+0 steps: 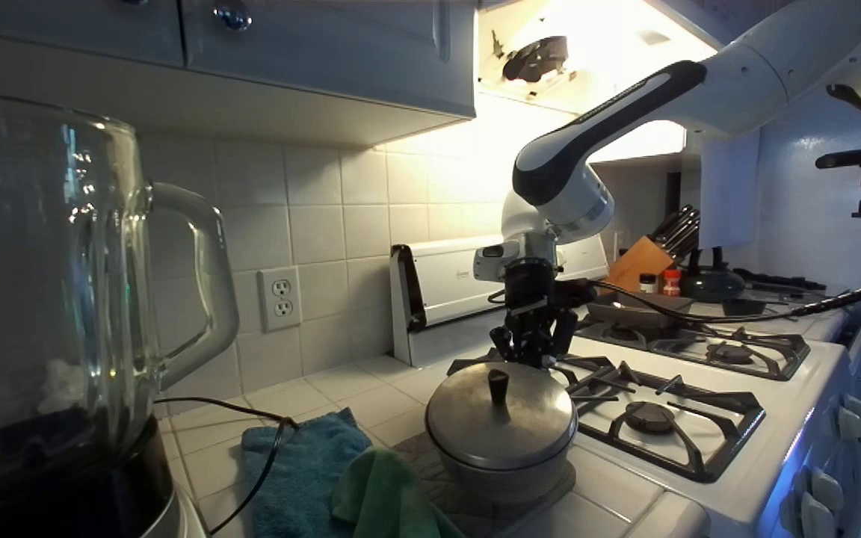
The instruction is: Pick up the pot from the stove and put it on the counter
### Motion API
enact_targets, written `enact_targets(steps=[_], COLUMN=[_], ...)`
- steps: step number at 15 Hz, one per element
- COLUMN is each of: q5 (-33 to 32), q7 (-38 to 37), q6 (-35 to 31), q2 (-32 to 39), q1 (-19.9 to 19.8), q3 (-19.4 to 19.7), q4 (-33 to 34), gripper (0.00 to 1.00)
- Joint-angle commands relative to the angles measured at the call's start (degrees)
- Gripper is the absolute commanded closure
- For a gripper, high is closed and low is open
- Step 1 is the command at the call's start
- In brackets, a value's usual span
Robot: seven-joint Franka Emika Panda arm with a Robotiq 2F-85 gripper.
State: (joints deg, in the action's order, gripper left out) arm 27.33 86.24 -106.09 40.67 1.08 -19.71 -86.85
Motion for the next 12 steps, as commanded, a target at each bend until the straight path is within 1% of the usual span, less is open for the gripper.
enact_targets(steps=[1,5,12], q5=[1.7,1.5,1.2], q7=[1.1,0.7,0.3], q6=[3.0,1.4,0.8], q2=[3.2,4.5,6.3], q1=[0.5,0.9,0.9], q3=[-0.7,-0.5,-0.4], q4=[4.8,6.2,8.4], gripper=[0.94,0.94,0.94])
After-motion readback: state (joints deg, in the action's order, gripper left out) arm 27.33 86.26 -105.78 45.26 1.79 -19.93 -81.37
